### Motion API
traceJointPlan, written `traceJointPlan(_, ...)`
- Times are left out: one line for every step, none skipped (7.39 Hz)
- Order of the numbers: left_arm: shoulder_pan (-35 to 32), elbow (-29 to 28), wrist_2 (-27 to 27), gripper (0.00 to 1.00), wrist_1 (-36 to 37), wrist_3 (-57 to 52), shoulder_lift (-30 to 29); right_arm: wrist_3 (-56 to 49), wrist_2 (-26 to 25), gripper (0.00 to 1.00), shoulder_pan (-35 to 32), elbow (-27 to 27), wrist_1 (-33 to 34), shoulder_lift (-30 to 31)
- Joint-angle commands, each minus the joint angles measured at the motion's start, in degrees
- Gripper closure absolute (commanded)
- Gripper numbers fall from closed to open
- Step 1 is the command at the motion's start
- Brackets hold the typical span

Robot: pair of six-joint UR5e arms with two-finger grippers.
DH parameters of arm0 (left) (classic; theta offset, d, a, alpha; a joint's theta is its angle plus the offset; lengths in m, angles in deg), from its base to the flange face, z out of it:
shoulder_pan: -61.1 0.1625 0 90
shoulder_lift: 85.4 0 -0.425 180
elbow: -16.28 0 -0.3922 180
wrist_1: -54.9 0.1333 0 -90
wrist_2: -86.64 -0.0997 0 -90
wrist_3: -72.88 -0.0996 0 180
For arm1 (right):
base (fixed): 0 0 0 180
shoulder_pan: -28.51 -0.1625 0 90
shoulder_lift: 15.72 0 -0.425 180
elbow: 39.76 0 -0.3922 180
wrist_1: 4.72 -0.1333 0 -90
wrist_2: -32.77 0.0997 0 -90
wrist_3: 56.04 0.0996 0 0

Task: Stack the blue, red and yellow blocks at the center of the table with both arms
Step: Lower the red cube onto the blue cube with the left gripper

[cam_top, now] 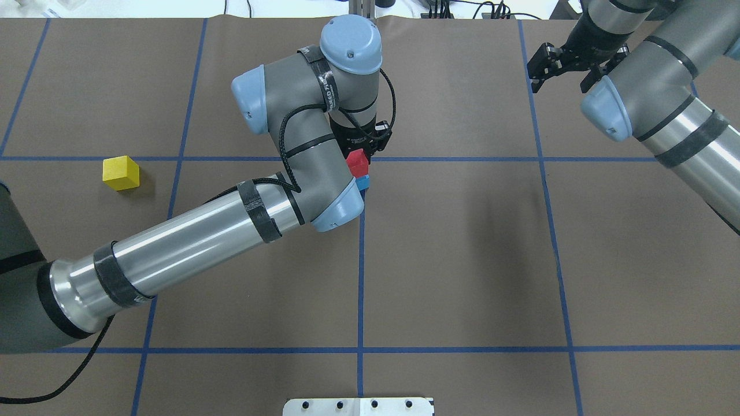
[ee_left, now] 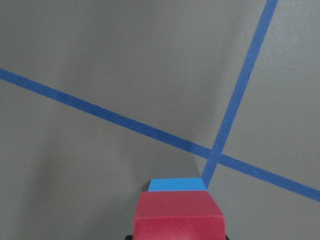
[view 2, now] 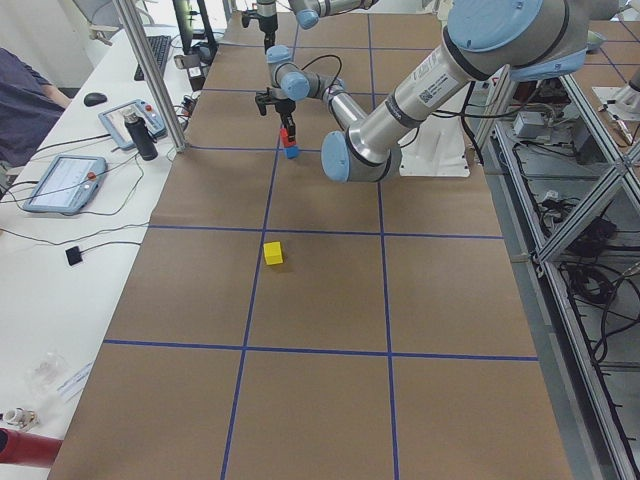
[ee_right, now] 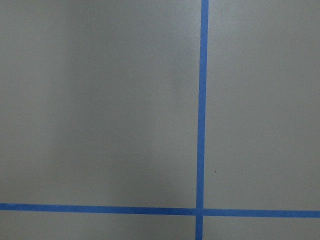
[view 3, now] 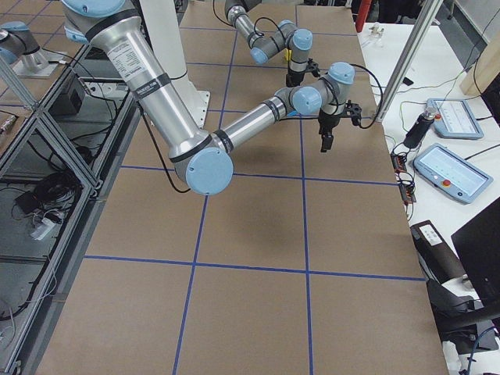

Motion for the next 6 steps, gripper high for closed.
traceJointPlan(0.00,-0.41,0.00,1.00,-0.35,0.05,-0.02,-0.07,0.00,0.01,-0.02,0.01,0.00,0.07)
traceJointPlan(0.00,-0.42,0.00,1.00,-0.61,0.05,0.07,-0.07,0.00,0.01,-0.02,0.10,0.00,0.24)
traceJointPlan(0.00,-0.42,0.00,1.00,-0.70,0.22,0.07,-0.16,0.00,0.01,-0.02,0.10,0.00,0.33)
traceJointPlan(0.00,-0.42,0.00,0.74,-1.84,2.57,0.07,-0.16,0.00,0.01,-0.02,0.10,0.00,0.33)
traceJointPlan(0.00,-0.42,-0.09,0.22,-2.80,2.59,0.16,-0.16,0.00,0.01,-0.02,0.10,0.00,0.33)
traceJointPlan(0.00,-0.33,-0.09,0.00,-2.81,2.59,0.16,-0.16,0.00,0.01,-0.19,0.10,0.00,0.42)
